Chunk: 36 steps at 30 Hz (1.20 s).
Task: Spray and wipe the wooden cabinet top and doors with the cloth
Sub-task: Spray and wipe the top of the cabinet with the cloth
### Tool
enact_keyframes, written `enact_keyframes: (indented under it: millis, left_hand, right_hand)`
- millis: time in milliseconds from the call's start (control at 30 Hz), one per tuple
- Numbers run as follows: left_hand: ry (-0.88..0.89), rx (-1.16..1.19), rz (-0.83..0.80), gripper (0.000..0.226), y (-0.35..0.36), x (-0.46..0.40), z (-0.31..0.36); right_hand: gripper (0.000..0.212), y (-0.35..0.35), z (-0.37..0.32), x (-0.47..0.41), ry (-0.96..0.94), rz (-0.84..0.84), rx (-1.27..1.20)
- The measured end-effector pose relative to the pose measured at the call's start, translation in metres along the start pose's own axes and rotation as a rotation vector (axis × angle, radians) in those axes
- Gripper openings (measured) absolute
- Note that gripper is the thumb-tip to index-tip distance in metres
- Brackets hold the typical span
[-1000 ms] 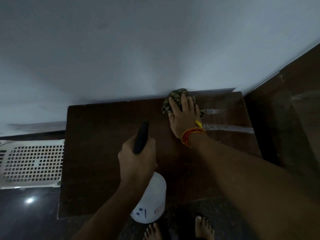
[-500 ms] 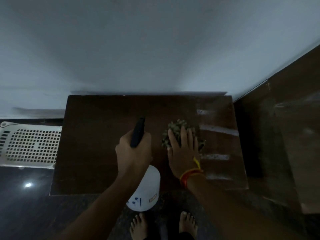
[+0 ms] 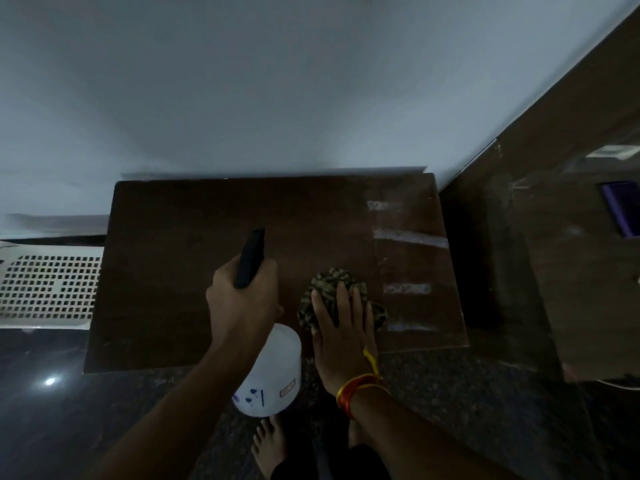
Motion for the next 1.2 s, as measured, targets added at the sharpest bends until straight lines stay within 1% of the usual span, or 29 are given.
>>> enact_keyframes:
  millis: [200, 433, 600, 800, 933, 1067, 1200]
  left_hand:
    - [0.002, -0.011, -0.002, 0.015, 0.003, 0.013, -0.008]
    - [-0.026, -0.034, -0.016, 0.013, 0.007, 0.026, -0.024]
    - [-0.012, -0.043, -0.019, 0.020, 0.008, 0.032, -0.029]
    - [-0.015, -0.037, -0.005, 0.016, 0.018, 0.036, -0.029]
    - [-0.002, -0.046, -0.001, 0.020, 0.023, 0.039, -0.029]
    - [0.007, -0.034, -0.009, 0.019, 0.026, 0.043, -0.025]
    - [-0.001, -0.035, -0.004, 0.017, 0.031, 0.043, -0.023]
  right_hand:
    - [0.074, 0.004, 0.005, 0.020, -0.017, 0.002, 0.011]
    - [0.076, 0.004, 0.011, 0.018, -0.055, 0.008, 0.029]
    - [0.080, 0.001, 0.044, 0.017, 0.043, 0.036, 0.054]
    - [0.077, -0.003, 0.053, 0.015, 0.048, 0.052, 0.076]
    - [0.077, -0.003, 0.063, 0.020, 0.062, 0.033, 0.075]
    - [0.077, -0.004, 0.082, 0.029, 0.052, 0.010, 0.080]
    - [0.066, -0.011, 0.082, 0.011, 0.046, 0.004, 0.067]
Point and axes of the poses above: each hand's wrist, its own x-axis away from the middle knuckle, its own y-axis out of the palm, z = x × y, the point moved 4 cm from there along -x, towards the middle knuckle, and after that the axes turned 10 degrees about y, right-handed, at the moved point
